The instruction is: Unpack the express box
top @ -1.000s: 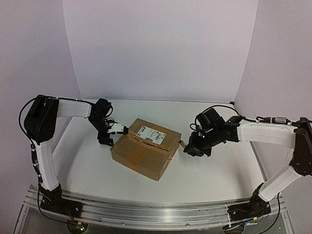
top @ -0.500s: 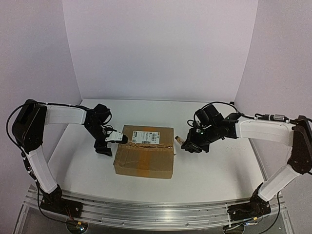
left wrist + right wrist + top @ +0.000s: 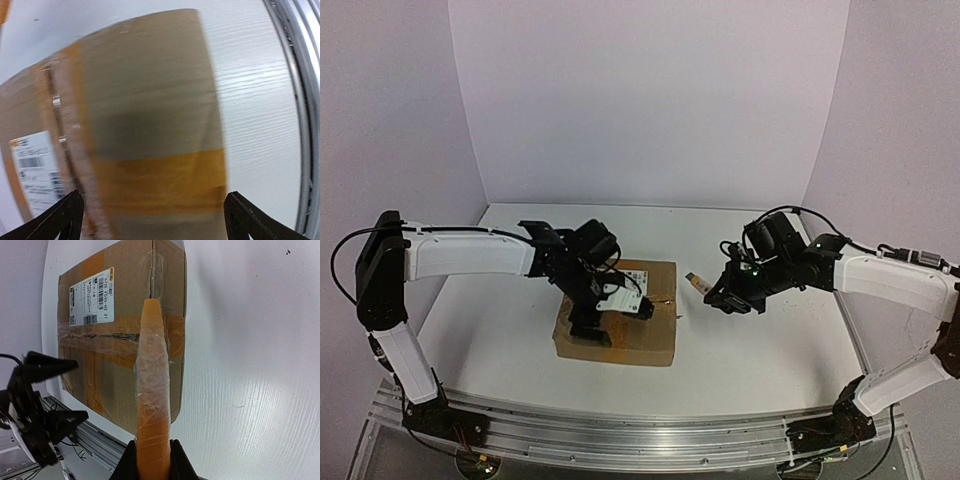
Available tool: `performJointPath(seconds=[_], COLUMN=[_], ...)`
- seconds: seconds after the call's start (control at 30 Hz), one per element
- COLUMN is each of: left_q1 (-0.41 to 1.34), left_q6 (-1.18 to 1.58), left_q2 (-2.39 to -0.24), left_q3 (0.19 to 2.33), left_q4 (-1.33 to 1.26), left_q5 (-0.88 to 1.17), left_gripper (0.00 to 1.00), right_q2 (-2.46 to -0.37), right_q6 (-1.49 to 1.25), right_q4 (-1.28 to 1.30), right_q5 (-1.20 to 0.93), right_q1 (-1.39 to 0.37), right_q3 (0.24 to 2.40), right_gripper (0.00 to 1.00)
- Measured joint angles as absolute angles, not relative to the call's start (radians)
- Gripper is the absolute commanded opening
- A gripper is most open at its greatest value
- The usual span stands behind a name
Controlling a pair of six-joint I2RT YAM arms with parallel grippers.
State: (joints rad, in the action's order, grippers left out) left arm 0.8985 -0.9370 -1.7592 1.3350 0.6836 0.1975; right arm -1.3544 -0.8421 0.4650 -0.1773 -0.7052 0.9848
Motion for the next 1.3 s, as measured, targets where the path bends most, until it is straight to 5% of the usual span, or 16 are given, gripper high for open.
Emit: performJointPath(seconds=[0.37, 0.63, 1.3], left_q1=[1.0, 1.01, 1.01], left_q6=[-0.813, -0.814, -0.839], left_q2=[-1.757, -1.733, -1.693], left_q3=[1.216, 1.137, 1.05], left_q4=[0.648, 0.528, 0.419], left_q5=[0.162, 0.104, 0.083], left_gripper=[1.0, 0.84, 0.77], right_q2=[-1.356, -1.379, -1.482], right_q6=[-0.843, -0.863, -0.915], right_q4=[0.41, 0.354, 0.188], right_q5=[-0.233, -0.232, -0.287], right_q1=[-0.695, -0.667, -0.631], right_q3=[0.954, 0.95, 0.914], right_gripper=[0.0, 0.0, 0.0])
